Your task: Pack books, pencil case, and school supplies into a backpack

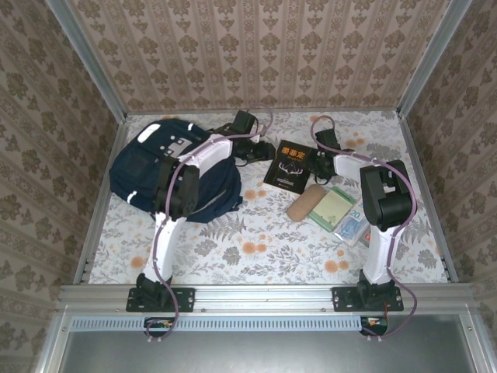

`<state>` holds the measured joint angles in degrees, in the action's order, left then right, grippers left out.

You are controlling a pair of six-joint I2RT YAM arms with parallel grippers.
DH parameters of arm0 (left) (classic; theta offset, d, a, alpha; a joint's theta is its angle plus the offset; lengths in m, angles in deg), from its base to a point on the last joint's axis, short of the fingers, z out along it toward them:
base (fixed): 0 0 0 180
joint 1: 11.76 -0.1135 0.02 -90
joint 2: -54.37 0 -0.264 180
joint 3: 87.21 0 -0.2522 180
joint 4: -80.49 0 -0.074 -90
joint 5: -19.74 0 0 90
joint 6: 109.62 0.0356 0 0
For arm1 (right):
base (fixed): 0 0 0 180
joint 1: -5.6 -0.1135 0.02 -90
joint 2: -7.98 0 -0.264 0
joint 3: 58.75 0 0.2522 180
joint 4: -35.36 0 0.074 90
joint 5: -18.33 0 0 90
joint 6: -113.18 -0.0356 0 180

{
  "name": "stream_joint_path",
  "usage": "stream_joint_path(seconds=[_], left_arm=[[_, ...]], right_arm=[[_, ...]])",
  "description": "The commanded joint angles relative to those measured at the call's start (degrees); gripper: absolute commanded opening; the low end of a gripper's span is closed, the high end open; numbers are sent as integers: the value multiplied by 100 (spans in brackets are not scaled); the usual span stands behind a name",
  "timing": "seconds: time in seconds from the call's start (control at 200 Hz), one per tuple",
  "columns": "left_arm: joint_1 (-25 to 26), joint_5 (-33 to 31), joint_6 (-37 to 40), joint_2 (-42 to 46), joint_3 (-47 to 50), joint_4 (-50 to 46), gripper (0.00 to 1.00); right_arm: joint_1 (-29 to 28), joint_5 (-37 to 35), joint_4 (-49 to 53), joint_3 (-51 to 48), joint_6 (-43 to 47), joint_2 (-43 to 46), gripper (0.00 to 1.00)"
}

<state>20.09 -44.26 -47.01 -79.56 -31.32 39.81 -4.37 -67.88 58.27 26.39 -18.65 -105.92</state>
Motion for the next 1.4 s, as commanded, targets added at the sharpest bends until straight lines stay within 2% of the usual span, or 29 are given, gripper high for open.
stream_joint_path(seconds=[0.0,0.15,0.28,0.57,0.64,0.76,0.845,1.055,1.305,1.39], left_arm=[[62,40,128,-265,-286,-301,49],[140,-185,229,-492,-453,-595,49],[214,-38,186,-593,-468,-567,49],[267,1047,-308,-435,-98,304,46],[268,1511,-424,-400,-58,495,43],[260,2058,-911,-196,255,1218,42],[225,2231,-1307,-31,499,1630,41],[134,2769,-2552,228,1232,3334,40],[60,2903,-3059,118,1540,4080,40],[40,3025,-3526,-27,1659,4680,40]], right_arm=[[15,67,126,95,-109,-201,46],[14,331,166,143,-149,-336,46],[6,432,105,130,-153,-331,45],[-17,797,52,201,-132,-384,42],[-36,862,26,219,-158,-386,42],[-56,954,-40,245,-181,-362,42],[-56,1008,-38,262,-192,-352,41],[-55,1028,-89,252,-208,-301,41],[-55,1066,-104,247,-239,-290,42],[-57,1097,-152,219,-286,-281,42]])
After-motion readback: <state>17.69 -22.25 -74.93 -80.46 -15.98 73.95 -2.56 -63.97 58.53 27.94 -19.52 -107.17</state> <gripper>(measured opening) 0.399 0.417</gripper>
